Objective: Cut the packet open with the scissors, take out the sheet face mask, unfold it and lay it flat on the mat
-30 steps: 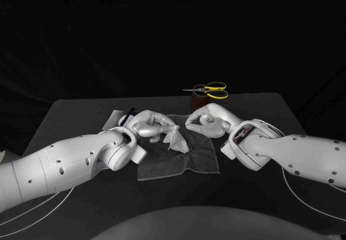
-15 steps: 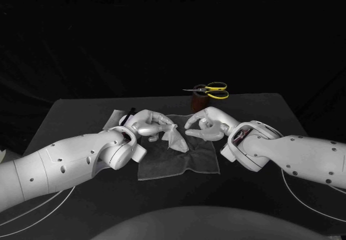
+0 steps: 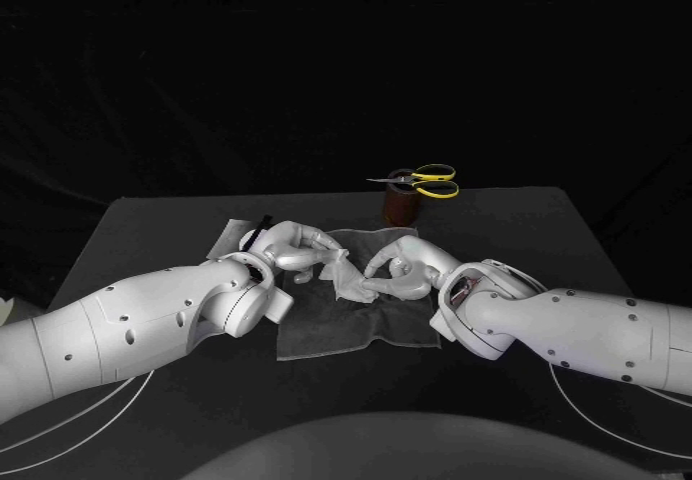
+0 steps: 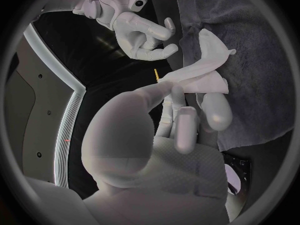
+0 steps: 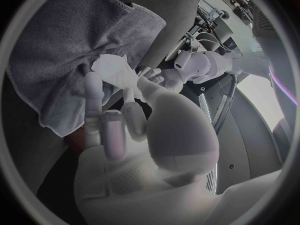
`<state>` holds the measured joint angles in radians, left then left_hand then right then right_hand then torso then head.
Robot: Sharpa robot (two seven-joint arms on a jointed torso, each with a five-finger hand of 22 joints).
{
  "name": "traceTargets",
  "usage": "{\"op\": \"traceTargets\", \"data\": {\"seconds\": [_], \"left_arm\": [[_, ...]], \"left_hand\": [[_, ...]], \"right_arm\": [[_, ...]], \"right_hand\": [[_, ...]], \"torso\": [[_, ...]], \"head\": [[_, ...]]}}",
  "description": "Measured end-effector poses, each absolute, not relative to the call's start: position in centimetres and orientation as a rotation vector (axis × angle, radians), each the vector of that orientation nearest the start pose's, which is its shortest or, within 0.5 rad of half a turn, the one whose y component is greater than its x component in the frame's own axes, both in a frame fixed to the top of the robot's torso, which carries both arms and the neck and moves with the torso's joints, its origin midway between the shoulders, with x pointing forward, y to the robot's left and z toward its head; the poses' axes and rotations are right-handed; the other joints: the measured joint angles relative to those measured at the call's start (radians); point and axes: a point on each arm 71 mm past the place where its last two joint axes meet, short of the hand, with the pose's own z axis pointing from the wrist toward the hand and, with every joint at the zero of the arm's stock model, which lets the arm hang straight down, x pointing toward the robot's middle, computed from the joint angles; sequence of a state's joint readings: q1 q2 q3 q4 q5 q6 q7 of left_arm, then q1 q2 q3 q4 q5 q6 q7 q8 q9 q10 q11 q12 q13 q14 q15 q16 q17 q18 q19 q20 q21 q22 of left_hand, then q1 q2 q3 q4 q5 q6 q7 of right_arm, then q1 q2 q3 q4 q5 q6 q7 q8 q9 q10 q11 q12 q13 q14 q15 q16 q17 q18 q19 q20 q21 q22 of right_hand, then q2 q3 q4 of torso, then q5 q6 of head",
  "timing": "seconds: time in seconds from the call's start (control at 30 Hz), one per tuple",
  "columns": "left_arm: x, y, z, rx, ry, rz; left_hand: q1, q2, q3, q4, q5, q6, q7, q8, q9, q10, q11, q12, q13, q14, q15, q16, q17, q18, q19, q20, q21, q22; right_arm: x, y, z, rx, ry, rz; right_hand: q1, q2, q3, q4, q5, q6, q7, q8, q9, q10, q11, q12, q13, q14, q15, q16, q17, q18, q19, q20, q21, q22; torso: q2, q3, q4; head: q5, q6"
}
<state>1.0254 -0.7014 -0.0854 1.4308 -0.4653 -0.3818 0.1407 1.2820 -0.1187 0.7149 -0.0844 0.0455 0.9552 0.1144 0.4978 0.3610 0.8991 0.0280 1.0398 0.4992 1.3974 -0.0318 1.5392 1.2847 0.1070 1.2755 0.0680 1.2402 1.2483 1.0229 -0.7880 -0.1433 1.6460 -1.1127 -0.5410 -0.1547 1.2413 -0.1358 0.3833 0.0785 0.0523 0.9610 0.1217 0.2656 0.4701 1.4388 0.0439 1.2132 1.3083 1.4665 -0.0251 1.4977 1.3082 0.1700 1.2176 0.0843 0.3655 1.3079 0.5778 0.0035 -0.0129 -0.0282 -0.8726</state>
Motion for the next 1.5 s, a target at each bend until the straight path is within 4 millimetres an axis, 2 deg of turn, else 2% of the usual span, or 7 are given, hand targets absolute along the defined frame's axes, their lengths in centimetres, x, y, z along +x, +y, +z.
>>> {"op": "traceTargets", "data": {"seconds": [0.27, 0.4, 0.57, 0.77, 1.03, 1.33, 1.5], "left_arm": [[45.5, 16.2, -29.1, -0.866, 1.849, -1.169], [45.6, 16.4, -29.1, -0.872, 1.84, -1.156], [45.7, 16.7, -29.1, -0.878, 1.825, -1.141], [45.8, 17.3, -29.1, -0.876, 1.809, -1.12], [45.6, 18.8, -28.8, -0.861, 1.789, -1.108], [44.4, 19.5, -28.6, -0.828, 1.848, -1.138], [43.7, 19.3, -29.2, -0.824, 1.946, -1.114]], "left_hand": [[0.024, -0.027, 0.053, -0.025, 0.001, -0.239, 0.035, -0.138, -0.048, -0.103, 0.043, -0.062, -0.041, -0.094, 0.043, -0.027, -0.139, 0.0, -0.069, 0.036, -0.073, -0.066], [0.033, -0.036, 0.049, -0.031, 0.001, -0.313, 0.001, -0.175, -0.068, -0.145, 0.046, -0.091, -0.064, -0.193, 0.047, -0.061, -0.267, 0.025, -0.132, 0.04, -0.131, -0.115], [0.048, -0.048, 0.021, -0.059, 0.001, -0.482, -0.048, -0.263, -0.136, -0.245, 0.092, -0.14, -0.103, -0.38, 0.082, -0.141, -0.5, 0.025, -0.176, 0.069, -0.157, -0.135], [0.071, -0.042, 0.001, -0.07, 0.001, -0.489, -0.041, -0.275, -0.144, -0.313, 0.122, -0.162, -0.13, -0.44, 0.107, -0.173, -0.602, 0.04, -0.2, 0.093, -0.173, -0.149], [0.064, -0.012, -0.006, -0.068, 0.001, -0.218, 0.07, -0.129, -0.062, -0.237, 0.098, -0.067, -0.122, -0.35, 0.09, -0.14, -0.535, 0.04, -0.145, 0.086, -0.104, -0.096], [-0.076, 0.013, -0.049, 0.075, 0.001, -0.102, 0.024, 0.045, 0.03, -0.043, 0.036, 0.052, -0.1, -0.062, 0.034, -0.069, -0.216, 0.008, 0.038, 0.034, 0.021, 0.011], [-0.105, -0.007, -0.069, 0.123, 0.001, -0.118, 0.01, 0.069, 0.05, -0.01, 0.025, 0.056, -0.1, -0.012, 0.022, -0.058, -0.144, -0.008, 0.064, 0.02, 0.03, 0.018]], "right_arm": [[40.8, -15.1, -28.6, 0.307, 1.866, 0.825], [40.9, -15.2, -28.7, 0.305, 1.867, 0.807], [40.9, -15.3, -28.7, 0.295, 1.864, 0.8], [40.9, -15.6, -28.6, 0.266, 1.862, 0.795], [40.6, -14.5, -28.4, 0.138, 1.848, 0.823], [41.1, -12.8, -28.6, -0.037, 1.809, 0.791], [41.5, -11.9, -29.0, -0.089, 1.796, 0.762]], "right_hand": [[0.008, 0.001, 0.0, 0.0, 0.004, 0.0, 0.0, -0.019, -0.011, 0.0, 0.0, -0.006, 0.0, 0.0, 0.0, -0.004, 0.0, 0.0, -0.004, 0.004, -0.013, -0.007], [0.024, -0.004, 0.007, -0.013, 0.014, 0.0, 0.0, -0.025, -0.015, -0.006, 0.001, -0.007, 0.0, 0.0, 0.0, -0.004, 0.0, 0.0, -0.004, 0.004, -0.015, -0.01], [0.038, -0.004, 0.013, -0.019, 0.021, 0.0, 0.0, -0.026, -0.019, -0.006, 0.001, -0.01, 0.0, 0.0, 0.0, -0.004, -0.001, 0.0, -0.004, 0.004, -0.017, -0.012], [0.07, 0.006, 0.043, -0.049, 0.039, 0.01, 0.005, -0.038, -0.027, -0.006, 0.001, 0.013, 0.001, 0.0, 0.0, -0.004, -0.001, -0.001, 0.008, 0.007, 0.019, -0.005], [0.077, 0.013, 0.062, -0.068, 0.04, 0.046, -0.003, -0.042, -0.034, 0.021, -0.012, 0.076, -0.001, 0.0, 0.0, 0.019, -0.001, -0.008, 0.047, 0.0, 0.113, 0.0], [0.066, 0.007, 0.062, -0.068, 0.04, 0.056, -0.006, -0.053, -0.042, 0.021, -0.012, 0.09, -0.001, 0.0, 0.0, 0.024, 0.0, -0.009, 0.058, -0.004, 0.139, 0.0], [0.045, -0.005, 0.062, -0.067, 0.036, 0.055, -0.005, -0.069, -0.049, 0.023, -0.01, 0.09, -0.001, 0.0, 0.0, 0.024, 0.0, -0.009, 0.058, -0.004, 0.139, 0.0]], "torso": [[0.0, -0.0006, 0.0004], [0.0, -0.0007, 0.0004], [0.0, -0.0007, 0.0003], [0.0, 0.0, -0.0001], [0.001, 0.0003, -0.0005], [0.001, -0.0018, 0.0022], [0.0, -0.0024, 0.0029]], "head": [[0.002, 0.0], [0.002, 0.0], [0.004, 0.0], [0.006, 0.0], [0.009, 0.0], [0.01, 0.0], [0.016, 0.0]]}}
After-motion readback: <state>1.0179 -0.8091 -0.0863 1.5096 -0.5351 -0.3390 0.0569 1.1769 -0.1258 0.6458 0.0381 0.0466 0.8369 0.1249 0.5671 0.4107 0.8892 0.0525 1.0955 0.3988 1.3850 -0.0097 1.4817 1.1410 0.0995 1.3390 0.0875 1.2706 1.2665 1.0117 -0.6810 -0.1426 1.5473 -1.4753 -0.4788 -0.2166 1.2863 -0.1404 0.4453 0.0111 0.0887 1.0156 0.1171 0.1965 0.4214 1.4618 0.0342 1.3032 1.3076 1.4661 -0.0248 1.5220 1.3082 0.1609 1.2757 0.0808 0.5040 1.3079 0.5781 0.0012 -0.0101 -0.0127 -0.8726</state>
